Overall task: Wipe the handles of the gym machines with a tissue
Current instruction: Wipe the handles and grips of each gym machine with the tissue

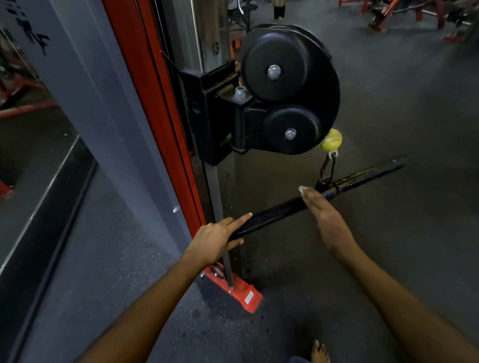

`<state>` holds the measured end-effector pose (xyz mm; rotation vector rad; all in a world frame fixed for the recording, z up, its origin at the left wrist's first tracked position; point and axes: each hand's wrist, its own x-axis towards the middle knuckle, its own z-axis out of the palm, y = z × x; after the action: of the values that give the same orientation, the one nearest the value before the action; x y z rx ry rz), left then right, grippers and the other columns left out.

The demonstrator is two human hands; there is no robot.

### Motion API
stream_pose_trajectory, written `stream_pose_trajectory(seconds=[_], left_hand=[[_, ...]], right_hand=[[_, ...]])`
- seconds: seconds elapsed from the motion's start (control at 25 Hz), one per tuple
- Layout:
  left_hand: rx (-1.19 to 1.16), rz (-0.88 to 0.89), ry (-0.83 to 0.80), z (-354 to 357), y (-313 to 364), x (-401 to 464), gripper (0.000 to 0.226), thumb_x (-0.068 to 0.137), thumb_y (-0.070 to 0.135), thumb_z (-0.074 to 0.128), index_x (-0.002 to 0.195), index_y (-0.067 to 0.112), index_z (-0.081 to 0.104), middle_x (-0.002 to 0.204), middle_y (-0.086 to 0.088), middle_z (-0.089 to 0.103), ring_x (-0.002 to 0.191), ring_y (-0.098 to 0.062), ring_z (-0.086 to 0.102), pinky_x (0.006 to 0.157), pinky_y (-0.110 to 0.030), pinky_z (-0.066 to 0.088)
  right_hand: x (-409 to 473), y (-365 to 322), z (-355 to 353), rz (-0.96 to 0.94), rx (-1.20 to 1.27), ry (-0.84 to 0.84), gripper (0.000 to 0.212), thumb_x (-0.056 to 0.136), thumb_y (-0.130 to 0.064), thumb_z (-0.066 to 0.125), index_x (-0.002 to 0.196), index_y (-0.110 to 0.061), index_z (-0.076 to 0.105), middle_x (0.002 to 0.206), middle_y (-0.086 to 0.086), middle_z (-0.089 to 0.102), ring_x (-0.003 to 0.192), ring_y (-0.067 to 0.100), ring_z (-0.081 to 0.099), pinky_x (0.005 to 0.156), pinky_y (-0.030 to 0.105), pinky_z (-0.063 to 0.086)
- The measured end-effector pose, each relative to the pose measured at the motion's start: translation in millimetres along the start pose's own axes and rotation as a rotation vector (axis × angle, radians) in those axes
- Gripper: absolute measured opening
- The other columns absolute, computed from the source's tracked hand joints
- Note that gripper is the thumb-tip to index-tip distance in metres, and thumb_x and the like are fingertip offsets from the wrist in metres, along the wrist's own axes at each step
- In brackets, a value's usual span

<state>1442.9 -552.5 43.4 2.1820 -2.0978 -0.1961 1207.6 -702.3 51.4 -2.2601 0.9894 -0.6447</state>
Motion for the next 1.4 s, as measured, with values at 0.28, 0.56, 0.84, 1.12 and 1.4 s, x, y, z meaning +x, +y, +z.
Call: stream_pose_trajectory(seconds=[0.28, 0.56, 0.84, 1.12, 1.4], left_hand=[[-0.011, 0.064, -0.090, -12, 51, 64, 0.078, 0.092, 0.054, 0.053, 0.153, 0.042, 0.006, 0.150, -0.005, 0.033, 0.120, -0.036, 0.050, 0.099, -0.046, 0.044], [0.023, 0.070, -0.077, -5, 73, 95, 0.067, 0.101, 0.044, 0.042, 0.152, 0.046, -0.001, 0.121, -0.008, 0.054, 0.106, -0.035, 0.060, 0.086, -0.045, 0.048], [0.020, 0.049, -0.091, -7, 78, 98, 0.064, 0.102, 0.045, 0.038, 0.152, 0.044, -0.003, 0.119, -0.007, 0.053, 0.103, -0.032, 0.061, 0.083, -0.043, 0.047], [-0.052, 0.034, -0.112, -2, 79, 98, 0.065, 0.101, 0.045, 0.040, 0.152, 0.046, -0.001, 0.118, -0.006, 0.054, 0.104, -0.030, 0.060, 0.087, -0.045, 0.047], [-0.037, 0.043, -0.103, -4, 77, 96, 0.066, 0.101, 0.044, 0.040, 0.153, 0.044, 0.000, 0.119, -0.007, 0.054, 0.104, -0.030, 0.060, 0.087, -0.042, 0.046]], right_hand=[[-19, 11, -2, -0.039, -0.124, 0.116, 0.043, 0.100, -0.023, 0.030, 0.138, -0.009, 0.042, 0.143, -0.003, 0.035, 0.134, 0.013, 0.031, 0.103, 0.007, 0.021], [-13, 33, -4, 0.055, -0.126, 0.327, 0.044, 0.088, 0.009, 0.035, 0.131, 0.007, 0.048, 0.140, 0.023, 0.043, 0.136, 0.018, 0.034, 0.114, 0.029, 0.024], [6, 60, -38, 0.104, -0.082, 0.339, 0.044, 0.093, 0.009, 0.040, 0.136, 0.002, 0.044, 0.143, 0.009, 0.039, 0.134, 0.019, 0.036, 0.110, 0.021, 0.030], [-2, 76, -45, -0.090, -0.159, 0.131, 0.044, 0.098, -0.029, 0.030, 0.140, -0.020, 0.040, 0.151, -0.002, 0.030, 0.140, 0.009, 0.027, 0.115, 0.020, 0.017], [-6, 76, -35, -0.199, -0.190, 0.088, 0.044, 0.091, 0.009, 0.047, 0.135, 0.005, 0.043, 0.149, 0.011, 0.031, 0.139, 0.018, 0.030, 0.115, 0.026, 0.021]])
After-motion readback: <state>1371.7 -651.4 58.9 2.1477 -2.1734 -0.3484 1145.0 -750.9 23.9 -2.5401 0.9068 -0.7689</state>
